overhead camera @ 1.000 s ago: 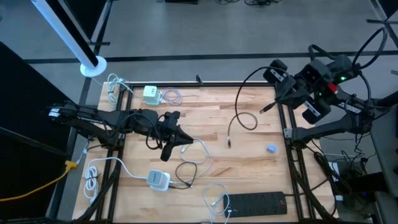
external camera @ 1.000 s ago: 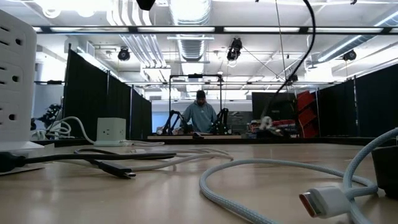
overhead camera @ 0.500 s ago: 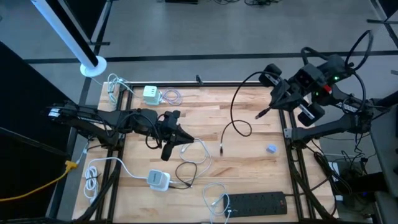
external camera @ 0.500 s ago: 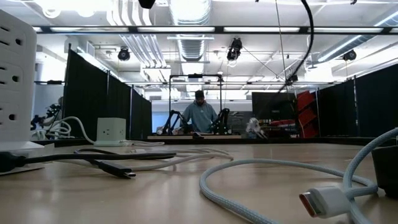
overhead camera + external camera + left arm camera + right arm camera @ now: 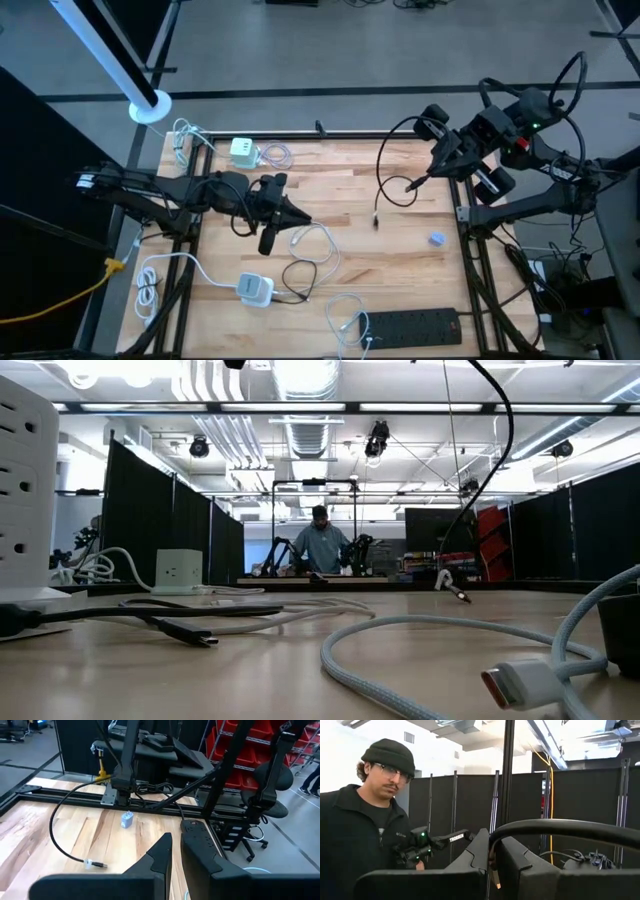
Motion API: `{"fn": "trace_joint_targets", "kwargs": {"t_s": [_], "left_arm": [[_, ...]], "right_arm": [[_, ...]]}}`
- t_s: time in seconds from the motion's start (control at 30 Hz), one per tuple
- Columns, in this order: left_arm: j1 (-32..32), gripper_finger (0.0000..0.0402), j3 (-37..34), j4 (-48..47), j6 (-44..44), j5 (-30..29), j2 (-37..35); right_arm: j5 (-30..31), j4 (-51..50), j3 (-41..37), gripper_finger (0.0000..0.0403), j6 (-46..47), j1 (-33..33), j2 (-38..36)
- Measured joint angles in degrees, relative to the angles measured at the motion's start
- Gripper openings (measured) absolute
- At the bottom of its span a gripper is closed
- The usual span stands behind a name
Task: Insert USB
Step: Insert the black charger cable into the black outlet extension
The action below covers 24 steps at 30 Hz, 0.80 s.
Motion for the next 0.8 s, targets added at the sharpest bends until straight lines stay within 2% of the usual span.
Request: {"fn": "trace_joint_targets", "kwargs": {"t_s": [0.13,0.2,0.4,0.6,0.8], "left_arm": [[-0.02,0.0026,0.00,-0.22,3.83,-2.91,-2.22],[0.00,0.0025,-0.05,-0.49,6.19,-5.12,-3.92],[0.11,0.0025,-0.83,-1.25,8.61,-5.38,-9.12],[-0.61,0.0025,-3.07,-1.31,3.14,-1.99,-12.07],[-4.62,0.0025,-3.87,-0.76,-2.09,-1.59,-10.38]], "right_arm": [[1.13,-7.07,0.00,0.0006,-2.78,0.40,-0.04],[3.80,-12.12,0.00,0.0006,-4.08,1.42,0.38],[5.58,-20.91,-0.04,0.0006,-6.99,6.03,3.68],[5.56,-28.02,-0.04,0.0006,-7.12,10.41,7.19],[5.60,-37.31,-0.04,0.0006,-5.35,13.80,9.82]]}}
